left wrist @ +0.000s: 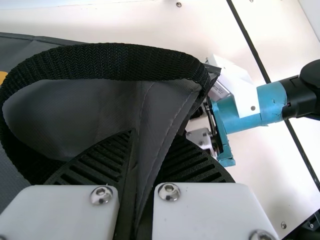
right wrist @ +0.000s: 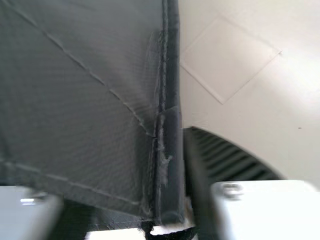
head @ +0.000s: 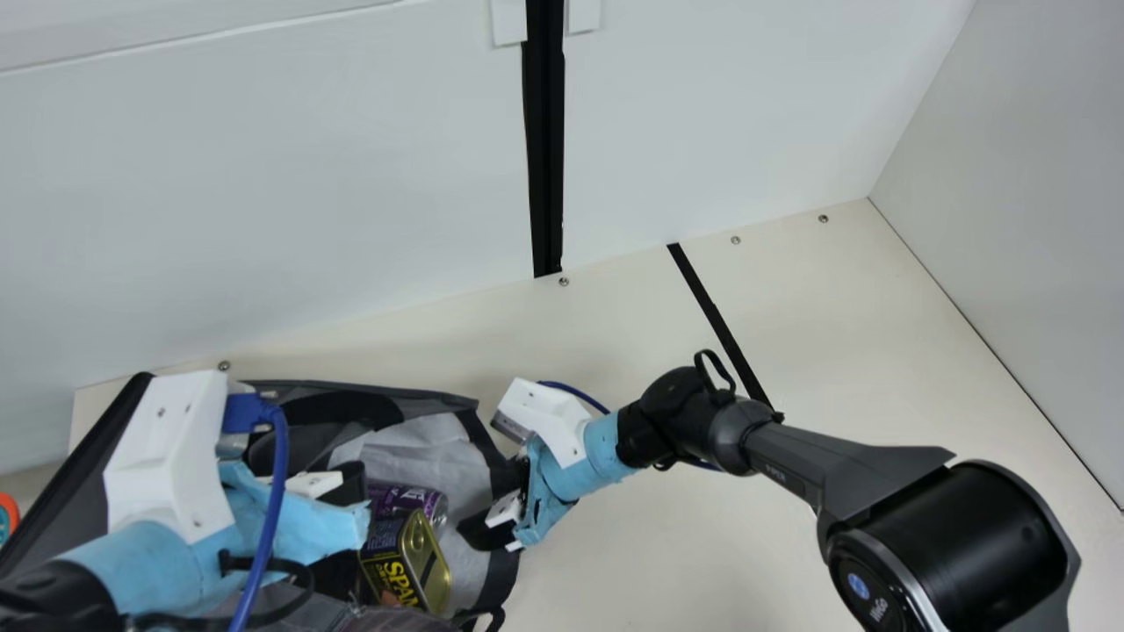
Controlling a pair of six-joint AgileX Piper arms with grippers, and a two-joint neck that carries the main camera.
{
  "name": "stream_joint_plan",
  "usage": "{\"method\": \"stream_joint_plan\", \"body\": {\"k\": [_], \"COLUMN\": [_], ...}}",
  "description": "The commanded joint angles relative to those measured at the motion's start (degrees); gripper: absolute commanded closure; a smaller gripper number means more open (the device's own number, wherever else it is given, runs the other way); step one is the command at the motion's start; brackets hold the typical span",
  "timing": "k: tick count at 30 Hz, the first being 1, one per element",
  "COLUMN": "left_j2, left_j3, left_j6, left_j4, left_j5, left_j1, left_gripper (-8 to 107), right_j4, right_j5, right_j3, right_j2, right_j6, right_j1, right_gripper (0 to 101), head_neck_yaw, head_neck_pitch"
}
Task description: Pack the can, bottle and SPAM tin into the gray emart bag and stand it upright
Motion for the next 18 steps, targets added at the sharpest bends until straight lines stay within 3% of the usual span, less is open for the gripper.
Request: {"method": "stream_joint_plan", "body": {"k": [1, 4, 5, 18], "left_j2": [0.00, 0.00, 0.00, 0.00], "left_j3": [0.00, 0.00, 0.00, 0.00], "left_j6": [0.00, 0.00, 0.00, 0.00], "left_j4": [0.00, 0.00, 0.00, 0.00], "left_j5": [0.00, 0.00, 0.00, 0.00], "left_j1": [0.00, 0.00, 0.00, 0.00], "left_gripper": [107, 107, 107, 107], "right_j4": [0.54, 1.32, 1.61, 7.87], "right_j5": [0.52, 0.88, 1.03, 5.31], "right_j3": [0.12, 0.35, 0.44, 1.63], "right_j2": [0.08, 0.15, 0.16, -0.59], "right_j6": [-0.01, -0.09, -0.12, 0.86], "right_j1": [-0.04, -0.14, -0.21, -2.43], "right_gripper": [80, 100, 101, 101], "head_neck_yaw": [-0.05, -0.05, -0.05, -0.05], "head_neck_pitch": [-1.30, -1.30, -1.30, -1.30]}}
